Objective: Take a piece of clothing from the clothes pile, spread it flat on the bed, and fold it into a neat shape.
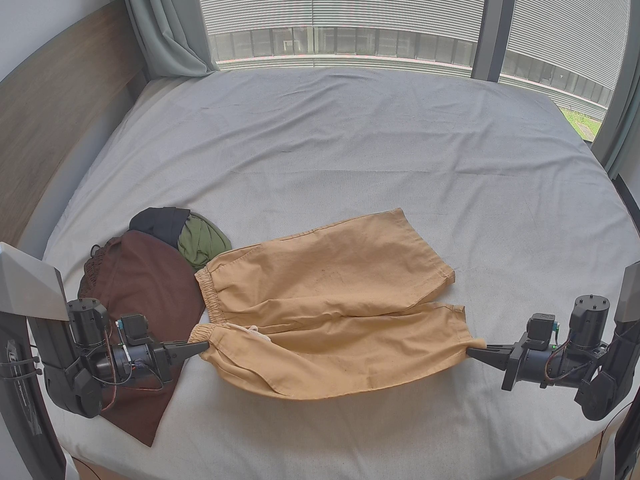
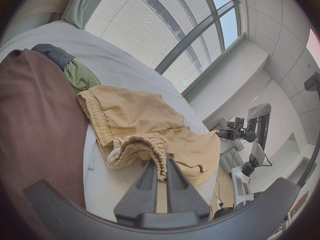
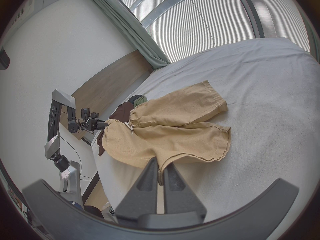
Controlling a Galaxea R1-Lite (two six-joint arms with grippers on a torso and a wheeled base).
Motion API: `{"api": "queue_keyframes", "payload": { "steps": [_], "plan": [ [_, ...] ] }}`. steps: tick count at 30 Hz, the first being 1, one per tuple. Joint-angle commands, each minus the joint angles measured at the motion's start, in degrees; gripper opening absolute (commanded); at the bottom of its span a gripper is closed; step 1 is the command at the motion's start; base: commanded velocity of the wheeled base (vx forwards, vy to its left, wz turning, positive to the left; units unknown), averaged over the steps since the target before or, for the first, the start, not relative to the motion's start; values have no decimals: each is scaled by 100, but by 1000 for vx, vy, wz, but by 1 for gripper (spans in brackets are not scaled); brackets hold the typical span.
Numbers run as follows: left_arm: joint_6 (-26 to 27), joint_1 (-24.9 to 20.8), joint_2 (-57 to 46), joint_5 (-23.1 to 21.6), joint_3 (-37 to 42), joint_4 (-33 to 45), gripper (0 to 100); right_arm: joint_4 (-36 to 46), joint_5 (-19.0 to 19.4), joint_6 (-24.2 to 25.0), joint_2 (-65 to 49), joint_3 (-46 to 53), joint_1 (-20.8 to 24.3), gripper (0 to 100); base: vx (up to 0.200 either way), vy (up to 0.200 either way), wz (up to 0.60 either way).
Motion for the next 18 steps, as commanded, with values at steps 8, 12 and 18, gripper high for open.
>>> {"api": "queue_keyframes", "payload": {
  "steps": [8,12,18],
  "plan": [
    [1,-49,6,214,-113,-8,0,-6,-2,60,-271,-1,12,0,0,0,0],
    [-34,-32,-20,231,-236,-8,0,-6,7,69,-333,43,3,0,0,0,0],
    [-324,-23,-64,442,-377,-8,0,3,7,69,-517,43,74,0,0,0,0]
  ]
}}
